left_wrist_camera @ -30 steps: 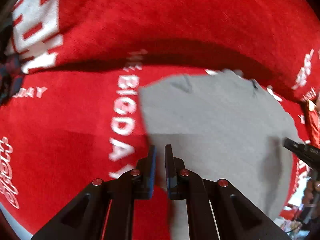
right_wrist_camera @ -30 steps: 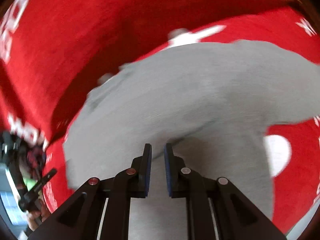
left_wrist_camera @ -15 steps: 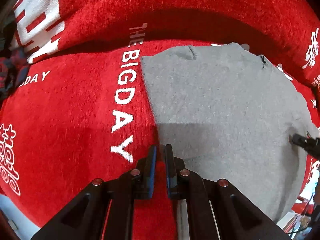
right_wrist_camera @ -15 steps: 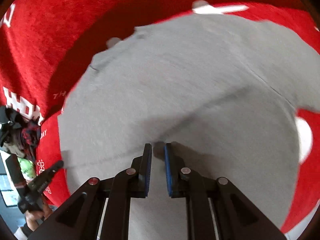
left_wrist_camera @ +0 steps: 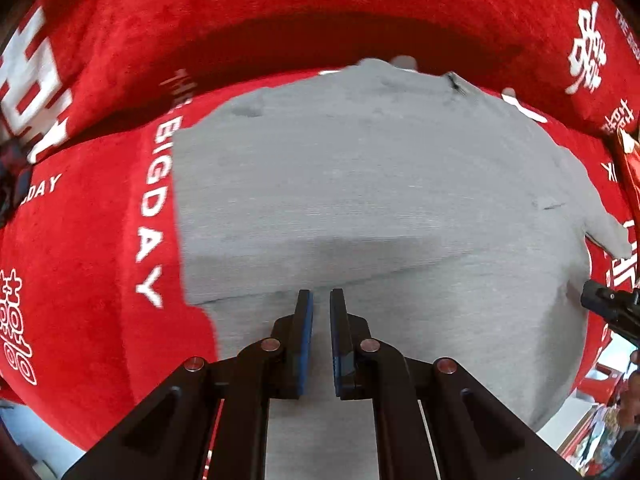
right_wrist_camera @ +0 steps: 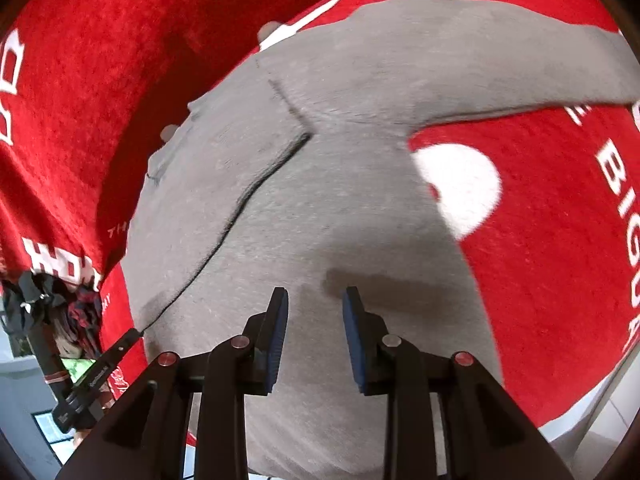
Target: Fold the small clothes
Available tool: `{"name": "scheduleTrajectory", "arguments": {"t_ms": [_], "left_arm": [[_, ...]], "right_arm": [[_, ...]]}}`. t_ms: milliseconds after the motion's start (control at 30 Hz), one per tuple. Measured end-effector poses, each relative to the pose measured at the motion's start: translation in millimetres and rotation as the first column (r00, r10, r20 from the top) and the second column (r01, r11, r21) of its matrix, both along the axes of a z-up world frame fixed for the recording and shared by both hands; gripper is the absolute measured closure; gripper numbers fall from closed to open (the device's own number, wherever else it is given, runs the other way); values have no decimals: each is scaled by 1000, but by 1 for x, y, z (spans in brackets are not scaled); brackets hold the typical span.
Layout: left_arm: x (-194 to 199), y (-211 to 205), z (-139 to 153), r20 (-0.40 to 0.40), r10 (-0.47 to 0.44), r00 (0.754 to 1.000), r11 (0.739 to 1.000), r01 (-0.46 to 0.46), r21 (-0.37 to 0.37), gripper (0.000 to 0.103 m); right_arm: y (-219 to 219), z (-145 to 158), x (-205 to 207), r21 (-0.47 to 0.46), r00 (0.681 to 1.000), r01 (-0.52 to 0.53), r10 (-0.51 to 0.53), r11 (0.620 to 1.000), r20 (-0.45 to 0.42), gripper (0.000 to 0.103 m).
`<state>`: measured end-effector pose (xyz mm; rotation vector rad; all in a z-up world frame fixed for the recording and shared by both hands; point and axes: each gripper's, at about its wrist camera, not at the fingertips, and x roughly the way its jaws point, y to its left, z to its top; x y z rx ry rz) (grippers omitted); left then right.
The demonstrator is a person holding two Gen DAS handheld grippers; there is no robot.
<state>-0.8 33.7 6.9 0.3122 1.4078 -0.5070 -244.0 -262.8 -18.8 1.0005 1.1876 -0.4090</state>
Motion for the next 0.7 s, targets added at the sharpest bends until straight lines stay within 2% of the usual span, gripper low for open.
{"name": "scheduleTrajectory", "arguments": {"t_ms": [33, 100, 367, 400, 433, 467, 700], "left_arm": [[-3, -6, 0, -4, -6, 1000, 1000, 6, 2, 93], [-7, -18, 0, -9, -19, 1000, 1000, 19, 7, 93], [-25, -63, -3, -34, -62, 998, 998, 61, -10, 93], [-26, -69, -3, -39, -62, 997, 998, 62, -15, 87], [-28, -74, -3, -44, -61, 997, 998, 61, -18, 33], [-29, -79, -3, -43, -55, 998, 998, 55, -11, 4], [-45, -120, -1, 8, -114, 993, 994, 114, -6, 2]], "right_arm": [[-2, 0, -3, 4, 1000, 6, -6, 1000, 2, 64], [-8, 0, -10, 12, 1000, 21, -21, 1000, 10, 61], [-36, -4, -45, 58, 993, 109, -111, 992, 42, 60], [-40, -5, -49, 63, 991, 123, -126, 990, 43, 54], [-44, -5, -54, 67, 989, 138, -142, 988, 49, 48], [-47, -5, -58, 70, 987, 148, -152, 986, 55, 47], [-70, -5, -80, 71, 978, 190, -195, 979, 74, 46]]}}
